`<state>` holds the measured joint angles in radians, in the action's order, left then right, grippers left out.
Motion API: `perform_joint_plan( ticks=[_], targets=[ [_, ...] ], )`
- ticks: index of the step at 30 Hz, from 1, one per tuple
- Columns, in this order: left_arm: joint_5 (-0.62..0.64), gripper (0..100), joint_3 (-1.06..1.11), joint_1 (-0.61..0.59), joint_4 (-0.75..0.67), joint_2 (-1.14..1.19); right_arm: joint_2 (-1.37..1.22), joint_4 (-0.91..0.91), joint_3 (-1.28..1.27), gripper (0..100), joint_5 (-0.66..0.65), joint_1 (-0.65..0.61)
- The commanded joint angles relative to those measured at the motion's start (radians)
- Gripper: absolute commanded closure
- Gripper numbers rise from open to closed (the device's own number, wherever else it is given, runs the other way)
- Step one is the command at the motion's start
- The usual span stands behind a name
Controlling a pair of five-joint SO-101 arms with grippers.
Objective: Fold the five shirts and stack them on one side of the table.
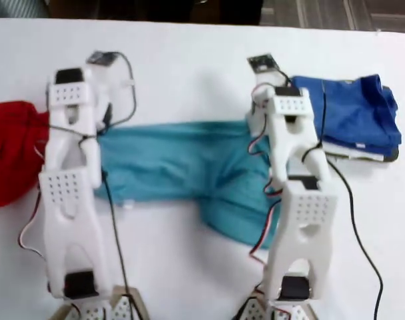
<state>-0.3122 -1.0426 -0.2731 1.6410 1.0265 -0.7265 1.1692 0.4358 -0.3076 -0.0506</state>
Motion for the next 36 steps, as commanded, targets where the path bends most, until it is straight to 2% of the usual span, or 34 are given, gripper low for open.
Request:
perform_joint_plan(
  ticks=[1,7,10,20,23,29,32,36],
  targets=[
    [0.005,97,-0.154,-0.018,0.115,-0.006,0.007,0.081,0.133,97.8,0.008,-0.025],
    [0.006,97,-0.180,-0.014,0.147,-0.038,0.041,0.176,0.204,97.8,0.012,-0.059],
    [0.008,97,-0.108,-0.002,0.149,-0.098,0.077,0.206,0.204,97.8,0.012,-0.068],
    [0.055,97,0.581,0.114,0.123,-0.600,0.305,0.298,0.199,97.8,0.012,-0.073],
    [0.055,97,0.812,0.161,0.037,-0.746,0.371,0.341,0.199,97.8,0.012,-0.074],
    [0.055,97,1.244,0.193,-0.241,-0.918,0.472,0.453,0.198,97.8,0.006,-0.067],
    [0.055,97,1.395,0.187,-0.353,-0.947,0.512,0.507,0.198,97.8,0.005,-0.065],
    [0.057,97,1.504,0.143,-0.425,-0.990,0.549,0.547,0.198,97.8,0.005,-0.065]
  ],
)
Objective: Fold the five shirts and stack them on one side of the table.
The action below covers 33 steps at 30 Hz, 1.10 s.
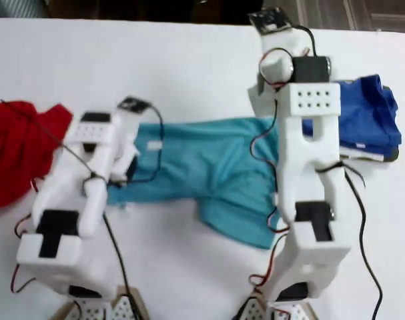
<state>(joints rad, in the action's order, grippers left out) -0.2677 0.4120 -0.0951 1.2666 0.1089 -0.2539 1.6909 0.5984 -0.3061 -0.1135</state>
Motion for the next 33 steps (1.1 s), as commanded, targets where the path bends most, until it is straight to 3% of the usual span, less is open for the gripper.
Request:
perform_joint_plan(
  ticks=[1,11,18,23,29,33],
  targets=[
    [0.012,97,0.061,-0.057,-0.055,-0.086,0.079,0.030,0.034,97.8,0.003,-0.002],
    [-0.063,97,0.081,-0.226,-0.054,-0.153,0.085,0.047,-0.038,97.8,0.008,-0.002],
    [-0.061,97,0.087,-0.227,-0.037,-0.161,0.219,0.048,-0.115,97.8,0.005,-0.005],
    [-0.009,97,0.070,-0.186,0.109,-0.222,0.317,0.015,-0.290,97.8,0.003,-0.001],
    [0.077,79,0.071,-0.157,0.137,-0.307,0.440,-0.136,-0.551,97.8,-0.034,-0.002],
    [0.103,81,0.082,-0.160,0.120,-0.284,0.532,-0.214,-0.697,97.8,-0.034,-0.002]
  ],
)
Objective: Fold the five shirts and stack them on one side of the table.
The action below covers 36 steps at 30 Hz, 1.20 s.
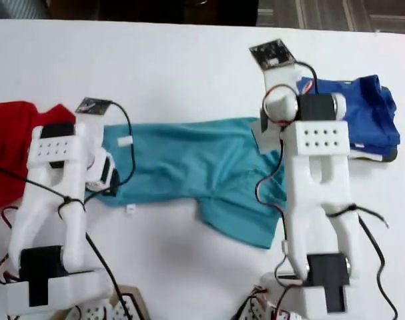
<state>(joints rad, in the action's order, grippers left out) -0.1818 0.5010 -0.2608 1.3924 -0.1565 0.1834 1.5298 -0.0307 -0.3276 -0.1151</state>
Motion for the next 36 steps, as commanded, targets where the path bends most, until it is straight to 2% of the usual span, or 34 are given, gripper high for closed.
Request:
perform_joint_plan(
  ticks=[1,12,14,17,27,36],
  targets=[
    [0.017,82,0.004,0.006,-0.017,-0.006,0.114,-0.067,-0.097,97.8,-0.012,-0.001],
    [0.017,82,0.122,0.006,-0.150,0.064,0.188,-0.120,-0.224,97.8,-0.014,0.001],
    [0.017,86,0.117,0.006,-0.153,0.064,0.188,-0.120,-0.224,97.8,-0.014,0.001],
    [0.017,98,0.105,0.011,-0.161,0.058,0.183,-0.120,-0.226,97.8,-0.012,0.001],
    [0.014,97,-0.010,0.006,-0.150,0.064,0.193,-0.150,-0.305,97.8,-0.012,0.001],
    [0.006,97,-0.005,-0.018,-0.160,0.068,0.193,-0.150,-0.305,97.8,-0.012,0.001]
  ],
)
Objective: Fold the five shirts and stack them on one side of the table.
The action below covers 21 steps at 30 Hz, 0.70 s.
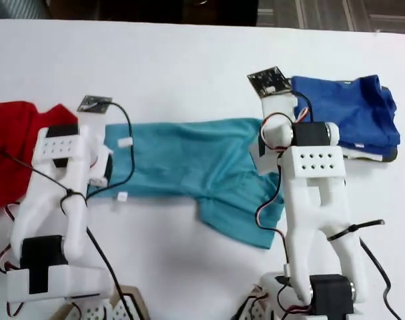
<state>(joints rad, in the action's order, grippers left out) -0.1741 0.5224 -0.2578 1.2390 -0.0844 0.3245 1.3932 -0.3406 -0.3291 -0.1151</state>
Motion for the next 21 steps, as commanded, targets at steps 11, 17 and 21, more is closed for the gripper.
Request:
perform_joint_plan(
  ticks=[11,17,21],
  targets=[
    [-0.089,84,0.035,-0.063,0.000,0.061,0.051,-0.013,0.005,97.8,-0.011,0.001],
    [-0.081,77,-0.070,-0.063,0.091,0.054,0.051,-0.007,0.005,97.8,-0.011,0.001],
    [-0.044,77,-0.297,-0.060,0.232,0.011,0.051,-0.007,0.005,97.8,-0.011,0.001]
  ],
)
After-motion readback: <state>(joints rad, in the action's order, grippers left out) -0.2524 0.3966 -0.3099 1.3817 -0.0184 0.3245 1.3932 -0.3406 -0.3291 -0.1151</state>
